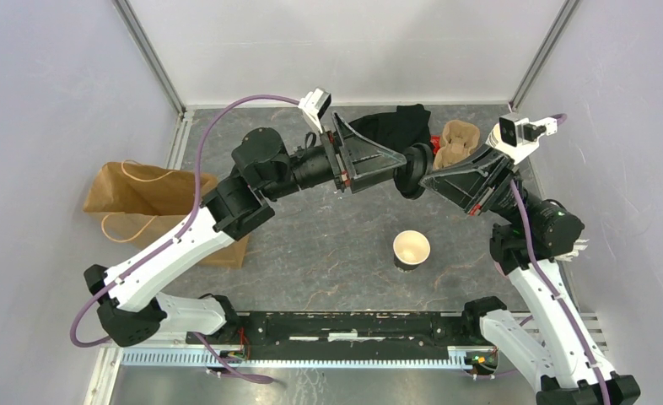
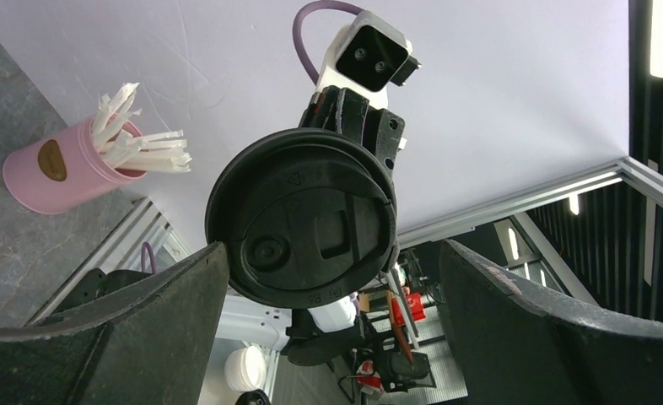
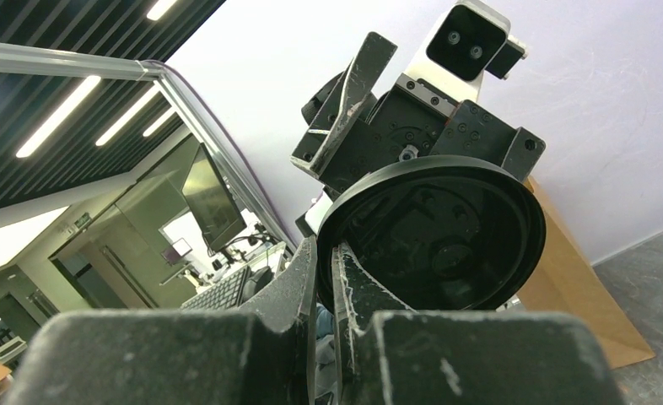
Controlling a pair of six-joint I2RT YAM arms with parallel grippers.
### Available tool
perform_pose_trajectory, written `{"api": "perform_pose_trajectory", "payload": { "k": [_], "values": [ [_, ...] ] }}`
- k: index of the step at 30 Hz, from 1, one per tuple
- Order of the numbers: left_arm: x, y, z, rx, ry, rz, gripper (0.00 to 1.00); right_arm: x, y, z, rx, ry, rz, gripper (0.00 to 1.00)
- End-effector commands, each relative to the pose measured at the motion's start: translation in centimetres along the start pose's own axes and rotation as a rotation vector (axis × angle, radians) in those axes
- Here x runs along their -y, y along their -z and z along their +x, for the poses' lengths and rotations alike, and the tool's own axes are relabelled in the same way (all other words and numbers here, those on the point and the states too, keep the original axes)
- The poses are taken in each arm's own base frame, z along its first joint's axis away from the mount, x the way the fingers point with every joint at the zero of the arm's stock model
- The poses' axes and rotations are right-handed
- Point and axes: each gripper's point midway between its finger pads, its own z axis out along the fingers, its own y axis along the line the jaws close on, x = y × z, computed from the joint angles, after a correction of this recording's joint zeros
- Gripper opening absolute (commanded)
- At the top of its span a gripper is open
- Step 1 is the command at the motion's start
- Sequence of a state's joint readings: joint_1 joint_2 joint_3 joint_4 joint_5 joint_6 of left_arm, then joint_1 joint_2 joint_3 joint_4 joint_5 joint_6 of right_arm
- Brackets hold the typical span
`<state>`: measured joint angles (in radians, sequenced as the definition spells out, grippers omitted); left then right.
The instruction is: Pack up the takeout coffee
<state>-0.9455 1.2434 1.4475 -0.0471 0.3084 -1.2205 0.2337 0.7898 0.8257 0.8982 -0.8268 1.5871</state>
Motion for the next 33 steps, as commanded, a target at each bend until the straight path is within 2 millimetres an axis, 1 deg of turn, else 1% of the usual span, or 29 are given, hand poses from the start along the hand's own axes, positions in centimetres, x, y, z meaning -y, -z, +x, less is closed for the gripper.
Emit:
{"api": "perform_pose_trajectory", "payload": {
  "k": [1,4,10,17,21,24,26,33],
  "values": [
    [2.1,0.0,0.2,0.010,0.020,0.039,1.00,-1.2,0.2,0.0,0.011,0.032,-0.042,0.03],
    [1.9,-0.2,0.7,0.004,0.021,0.034,1.00,-1.0,0.3,0.2,0.003,0.035,-0.034,0.03],
    [2.0,-1.1,1.3,-0.023,0.006,0.024,0.99,0.8,1.0,1.3,-0.016,0.020,0.030,0.02],
    [1.5,-1.5,1.3,-0.031,-0.017,-0.023,0.95,1.3,1.1,1.5,-0.028,0.030,0.060,0.02],
    [1.1,-1.8,1.7,-0.042,-0.020,-0.036,0.91,1.4,1.2,1.6,-0.033,0.027,0.064,0.02],
    [0.8,-1.9,1.7,-0.039,-0.020,-0.046,0.83,1.5,1.2,1.6,-0.033,0.028,0.071,0.02],
    [0.7,-1.9,1.6,-0.036,-0.020,-0.053,0.80,1.5,1.2,1.6,-0.034,0.034,0.078,0.03],
    [0.1,-2.2,1.7,-0.042,-0.025,-0.077,0.75,2.2,1.3,1.7,-0.043,0.048,0.122,0.04]
  ]
}}
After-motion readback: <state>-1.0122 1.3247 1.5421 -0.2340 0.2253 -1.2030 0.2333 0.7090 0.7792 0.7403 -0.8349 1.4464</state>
